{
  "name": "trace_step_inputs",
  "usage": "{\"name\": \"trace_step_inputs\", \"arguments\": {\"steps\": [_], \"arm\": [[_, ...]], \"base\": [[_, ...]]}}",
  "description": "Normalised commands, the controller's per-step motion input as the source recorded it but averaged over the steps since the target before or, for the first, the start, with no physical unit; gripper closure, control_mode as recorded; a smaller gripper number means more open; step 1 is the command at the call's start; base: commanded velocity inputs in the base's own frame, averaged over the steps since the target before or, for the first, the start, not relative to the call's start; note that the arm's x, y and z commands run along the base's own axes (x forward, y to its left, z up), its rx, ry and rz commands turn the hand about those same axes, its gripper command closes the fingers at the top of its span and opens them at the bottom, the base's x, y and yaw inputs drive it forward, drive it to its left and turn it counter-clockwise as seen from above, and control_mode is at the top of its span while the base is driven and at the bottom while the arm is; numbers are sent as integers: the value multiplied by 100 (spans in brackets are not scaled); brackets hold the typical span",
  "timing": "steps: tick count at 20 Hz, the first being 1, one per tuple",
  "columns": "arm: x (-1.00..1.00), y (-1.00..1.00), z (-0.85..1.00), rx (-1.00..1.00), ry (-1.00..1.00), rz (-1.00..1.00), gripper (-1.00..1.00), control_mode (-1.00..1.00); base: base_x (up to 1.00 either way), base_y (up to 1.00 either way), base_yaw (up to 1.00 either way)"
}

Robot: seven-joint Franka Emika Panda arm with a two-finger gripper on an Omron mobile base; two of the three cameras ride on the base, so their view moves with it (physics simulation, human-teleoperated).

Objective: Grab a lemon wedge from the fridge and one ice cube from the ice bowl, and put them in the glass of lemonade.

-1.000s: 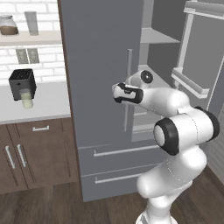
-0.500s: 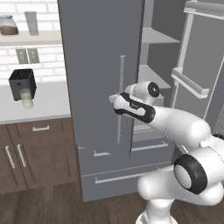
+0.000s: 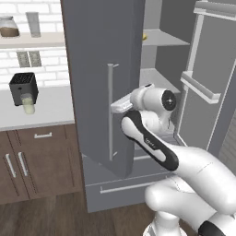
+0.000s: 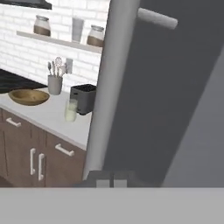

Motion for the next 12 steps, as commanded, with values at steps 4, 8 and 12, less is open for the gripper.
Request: {"name": "trace_step_inputs", "arguments": {"steps": [4, 8, 12], "arm": [[-97, -3, 97, -2, -7, 0, 100, -100], [-87, -9, 71, -2, 0, -5, 100, -100], [-37, -4, 91, -2, 10, -8, 100, -100]], "base": [[0, 0, 0], [0, 0, 0], [0, 0, 0]]}}
